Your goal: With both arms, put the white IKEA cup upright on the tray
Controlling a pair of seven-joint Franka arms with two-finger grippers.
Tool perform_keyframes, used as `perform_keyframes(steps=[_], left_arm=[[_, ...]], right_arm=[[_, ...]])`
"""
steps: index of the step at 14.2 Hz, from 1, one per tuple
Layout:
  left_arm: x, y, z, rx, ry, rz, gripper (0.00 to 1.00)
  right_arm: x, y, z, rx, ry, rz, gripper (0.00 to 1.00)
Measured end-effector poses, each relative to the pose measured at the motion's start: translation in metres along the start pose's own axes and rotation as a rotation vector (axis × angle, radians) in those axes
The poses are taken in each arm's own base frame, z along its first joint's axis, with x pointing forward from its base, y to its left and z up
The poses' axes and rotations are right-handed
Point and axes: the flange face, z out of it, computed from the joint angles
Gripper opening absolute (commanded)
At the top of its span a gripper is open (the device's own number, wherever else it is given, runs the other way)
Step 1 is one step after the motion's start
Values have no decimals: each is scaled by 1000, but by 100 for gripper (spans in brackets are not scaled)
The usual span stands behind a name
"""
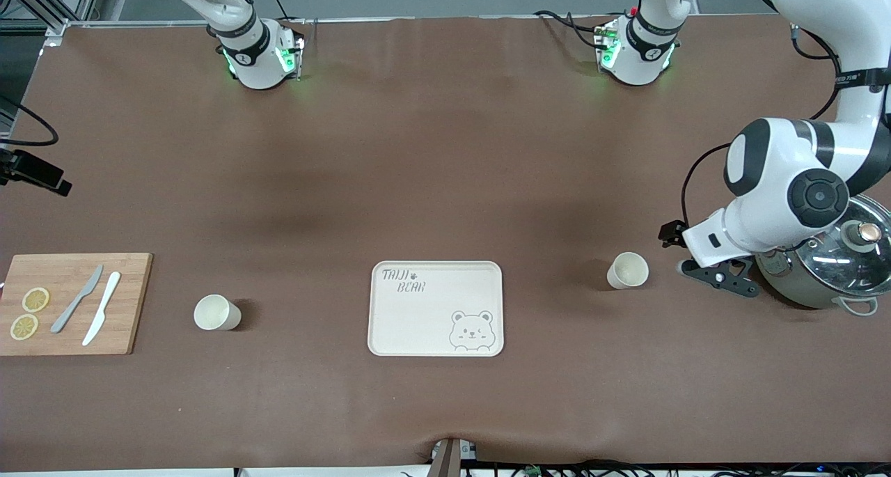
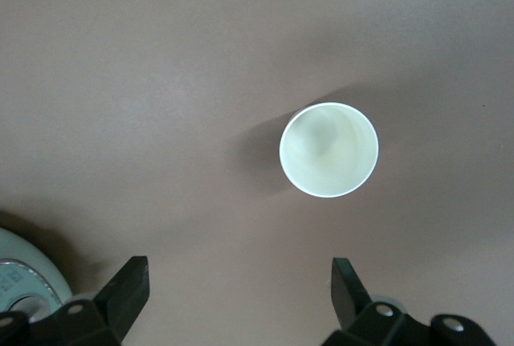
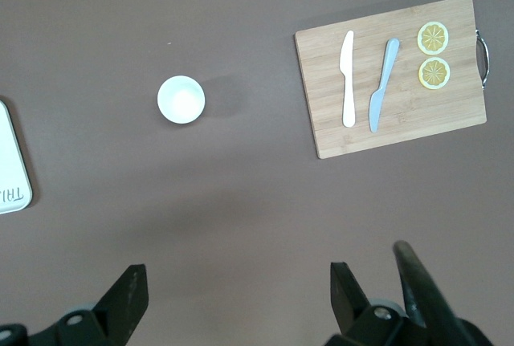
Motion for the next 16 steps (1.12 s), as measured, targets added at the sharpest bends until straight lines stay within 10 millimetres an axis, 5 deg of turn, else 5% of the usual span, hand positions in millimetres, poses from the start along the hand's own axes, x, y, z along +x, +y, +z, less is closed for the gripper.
perform_keyframes(steps=[5,11,16], left_arm=[[-3,4,24,-19,15,-11,100],[6,8,78,-17,70,-7,100],[12,11,85,-11,107,-1,100]], right_arm=[[3,6,-2,-29,26,6,100],[5,6,-2,-32,37,4,100],[9,5,3,-32,40,5,100]])
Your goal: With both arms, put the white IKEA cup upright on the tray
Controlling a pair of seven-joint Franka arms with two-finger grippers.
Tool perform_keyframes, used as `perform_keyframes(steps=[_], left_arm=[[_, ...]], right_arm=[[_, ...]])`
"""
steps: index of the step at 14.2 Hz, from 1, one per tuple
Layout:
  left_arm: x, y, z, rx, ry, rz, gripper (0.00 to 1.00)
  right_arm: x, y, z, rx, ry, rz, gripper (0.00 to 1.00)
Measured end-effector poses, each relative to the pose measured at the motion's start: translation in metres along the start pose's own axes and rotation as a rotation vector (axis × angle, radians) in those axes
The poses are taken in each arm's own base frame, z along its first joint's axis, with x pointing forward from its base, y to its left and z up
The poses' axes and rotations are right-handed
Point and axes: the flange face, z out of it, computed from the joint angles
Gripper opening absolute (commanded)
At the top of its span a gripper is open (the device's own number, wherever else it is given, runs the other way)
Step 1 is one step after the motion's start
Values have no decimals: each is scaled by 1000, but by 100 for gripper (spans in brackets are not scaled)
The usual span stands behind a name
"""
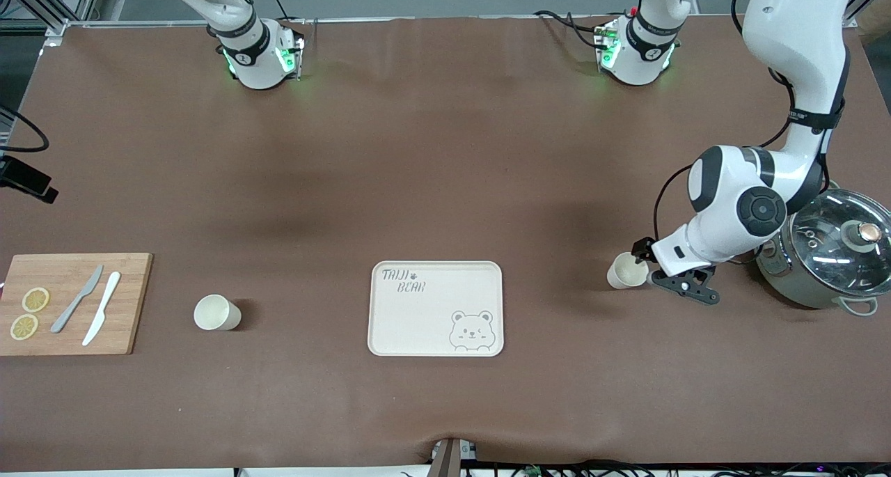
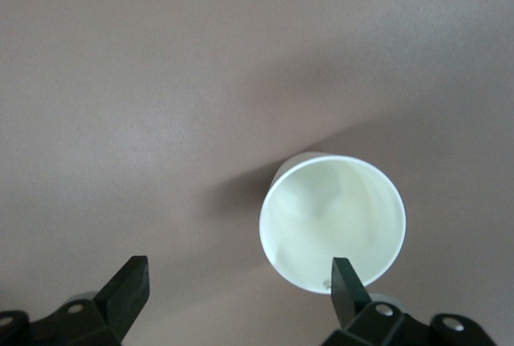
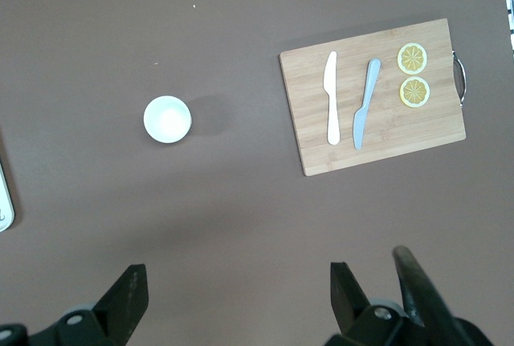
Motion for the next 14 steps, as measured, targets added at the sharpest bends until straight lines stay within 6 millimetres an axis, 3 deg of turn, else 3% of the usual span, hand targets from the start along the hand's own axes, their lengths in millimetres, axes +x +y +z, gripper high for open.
perform_keyframes(steps=[3,8,11,14], left_arm=[[3,0,9,2,19,1,100],[5,0,30,2,37,0,100],[6,0,40,0,41,0,100],[6,1,44,-1,36,1,100]], right_arm=[[12,-4,27,6,-6,16,100],[35,-26,92,102,2,45,100],[45,-47,115,104,12,31,100],[52,-55,134,104,11,24,100]])
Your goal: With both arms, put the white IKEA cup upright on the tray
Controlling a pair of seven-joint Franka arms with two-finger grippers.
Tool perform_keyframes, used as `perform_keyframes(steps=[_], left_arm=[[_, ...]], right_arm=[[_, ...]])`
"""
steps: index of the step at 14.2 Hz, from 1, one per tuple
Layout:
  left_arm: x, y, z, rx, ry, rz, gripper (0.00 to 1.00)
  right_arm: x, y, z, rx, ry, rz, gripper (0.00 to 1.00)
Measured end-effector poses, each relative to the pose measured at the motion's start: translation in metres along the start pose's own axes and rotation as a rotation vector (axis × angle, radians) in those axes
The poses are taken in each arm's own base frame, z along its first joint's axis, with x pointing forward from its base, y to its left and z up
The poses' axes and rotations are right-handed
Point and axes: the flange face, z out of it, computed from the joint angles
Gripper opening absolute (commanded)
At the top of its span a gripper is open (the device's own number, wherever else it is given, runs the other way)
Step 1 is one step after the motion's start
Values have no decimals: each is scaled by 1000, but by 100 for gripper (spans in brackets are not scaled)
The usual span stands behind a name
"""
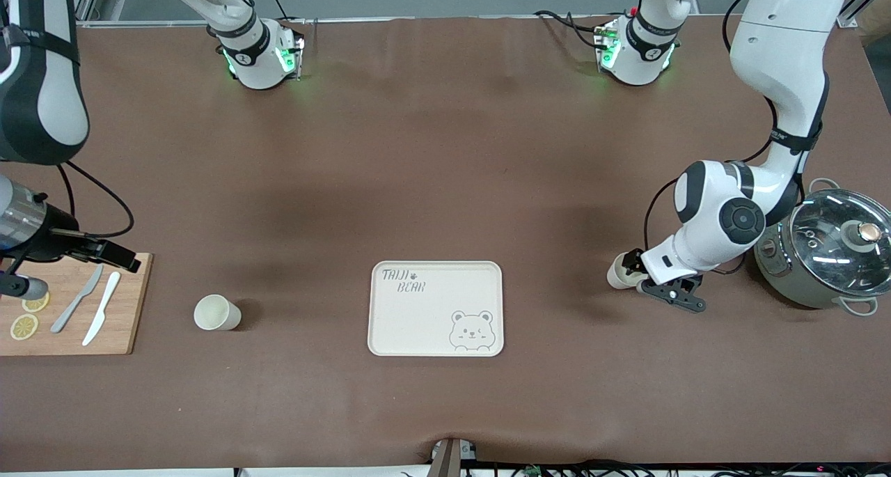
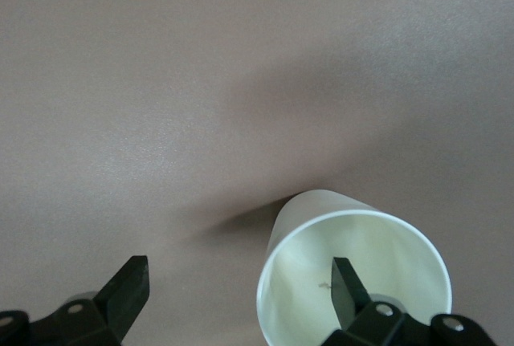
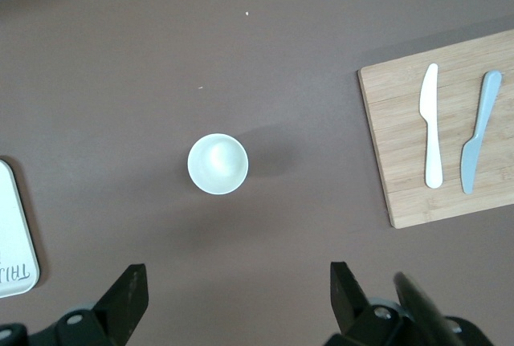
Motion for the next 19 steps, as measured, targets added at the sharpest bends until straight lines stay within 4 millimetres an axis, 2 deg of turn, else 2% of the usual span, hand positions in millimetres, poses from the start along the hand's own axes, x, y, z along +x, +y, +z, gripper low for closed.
perform_keyframes(steps=[1,2,5,8,11,13,16,17,19], left_arm=[[0,1,0,0,0,1,97],[0,1,0,0,0,1,1],[1,6,2,-3,-3,-40,0],[1,7,4,-4,-6,-43,0],[2,9,4,-4,-6,-50,0],[5,15,3,-4,-2,-64,0],[17,27,-8,-1,27,-74,0],[24,37,-13,-1,39,-80,0],[43,69,-30,-5,45,-117,0]], right_arm=[[1,0,1,0,1,0,100],[1,0,1,0,4,0,100],[3,-6,3,4,20,-5,100],[11,-10,21,6,38,3,100],[23,-11,56,7,51,5,100],[32,-11,86,6,61,6,100],[40,-11,124,5,66,8,100],[41,-11,135,4,65,8,100],[44,-11,155,-1,72,3,100]])
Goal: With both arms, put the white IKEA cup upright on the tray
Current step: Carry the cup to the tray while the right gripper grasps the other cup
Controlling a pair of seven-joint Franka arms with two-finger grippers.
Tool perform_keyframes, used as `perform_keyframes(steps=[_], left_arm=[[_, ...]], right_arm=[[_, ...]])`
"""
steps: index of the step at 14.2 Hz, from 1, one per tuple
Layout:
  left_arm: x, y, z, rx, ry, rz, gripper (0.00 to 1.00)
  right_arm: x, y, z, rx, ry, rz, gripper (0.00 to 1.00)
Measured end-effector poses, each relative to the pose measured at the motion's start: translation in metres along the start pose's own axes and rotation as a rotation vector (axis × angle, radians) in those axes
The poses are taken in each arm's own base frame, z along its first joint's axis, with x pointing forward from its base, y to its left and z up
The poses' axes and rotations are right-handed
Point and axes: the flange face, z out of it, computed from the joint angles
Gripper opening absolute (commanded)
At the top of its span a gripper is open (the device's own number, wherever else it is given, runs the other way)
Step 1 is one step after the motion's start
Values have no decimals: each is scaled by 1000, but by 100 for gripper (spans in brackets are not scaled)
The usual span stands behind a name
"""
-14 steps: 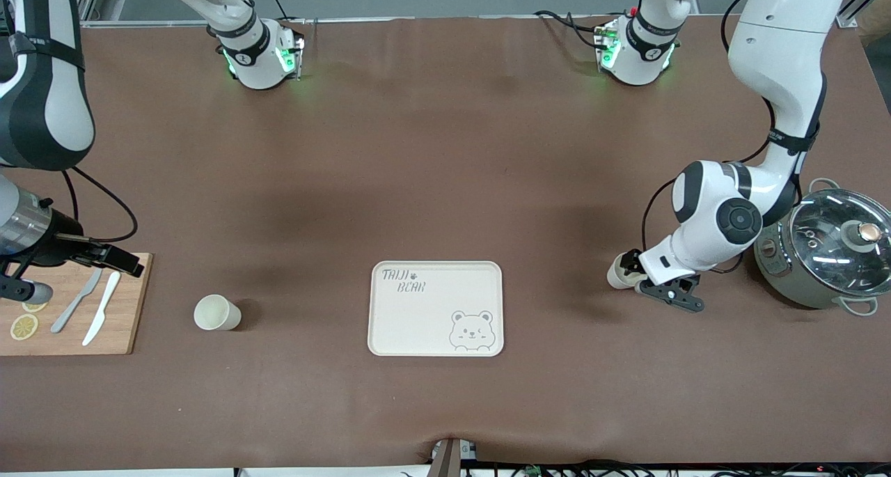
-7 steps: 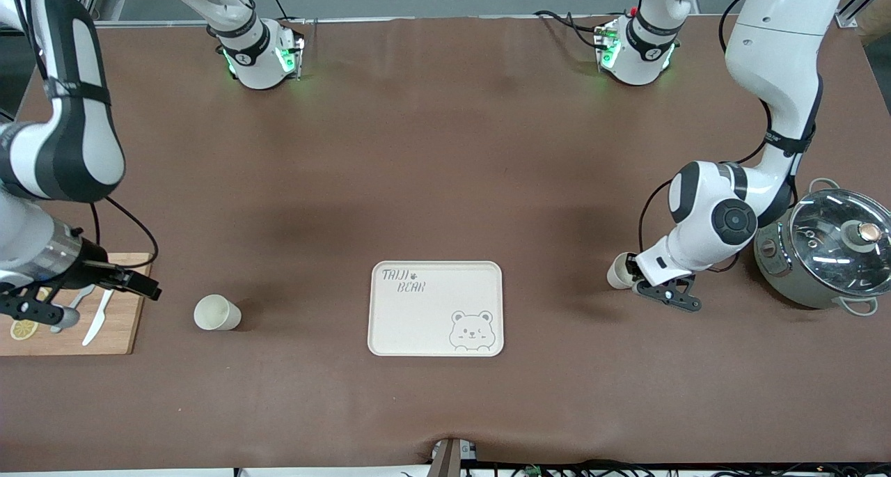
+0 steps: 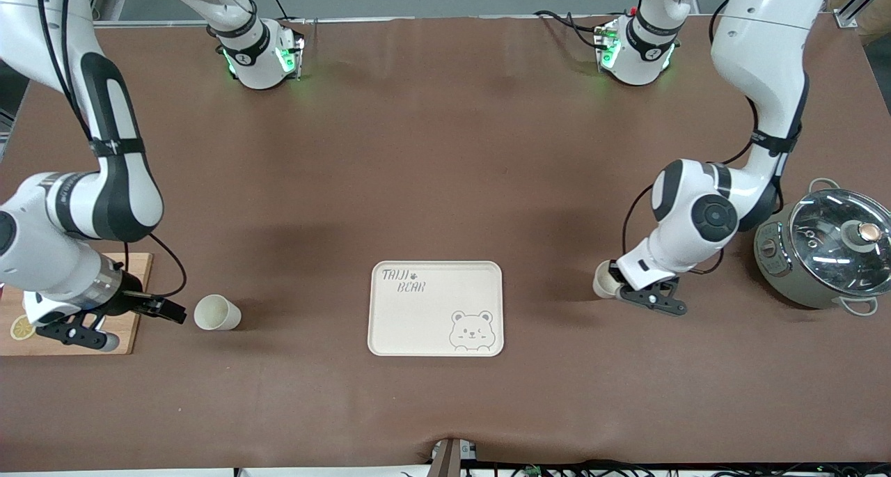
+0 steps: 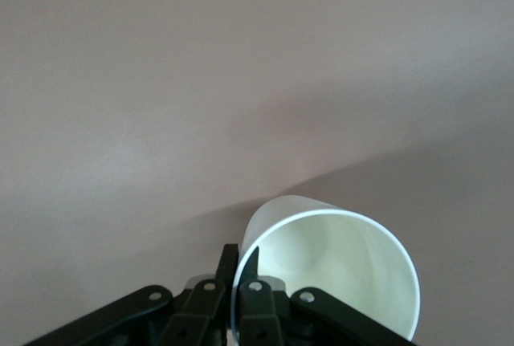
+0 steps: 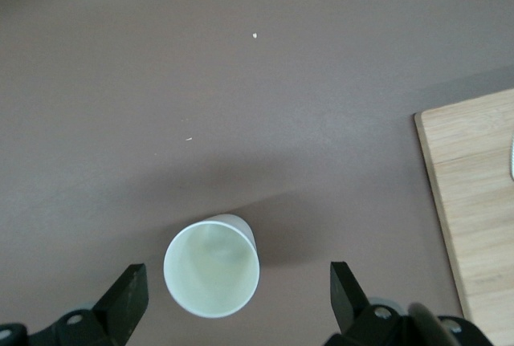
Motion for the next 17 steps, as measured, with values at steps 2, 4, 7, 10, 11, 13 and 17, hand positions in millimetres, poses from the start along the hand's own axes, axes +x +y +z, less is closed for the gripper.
perform_keyframes(steps=[2,4,7,10,11,13,17], left_arm=[[20,46,-23,-2,-38,-71,0],[41,92,-39,4,-85,-135,0],[60,131,-37,5,-95,-213,0],[73,150,-40,-7,-61,-264,0],[76,161,-43,-11,-50,-283,0],[78,189,-46,-23,-27,-315,0],[73,237,-33,-54,16,-373,0]], right_arm=[[0,1,20,-32,7,-28,100],[0,2,36,-56,4,-49,100],[-2,0,47,-59,-4,-56,100],[-4,-7,51,-58,-4,-77,100],[-6,-10,55,-57,-7,-83,100],[-13,-12,69,-54,1,-89,100],[-30,-8,93,-54,-7,-95,100]])
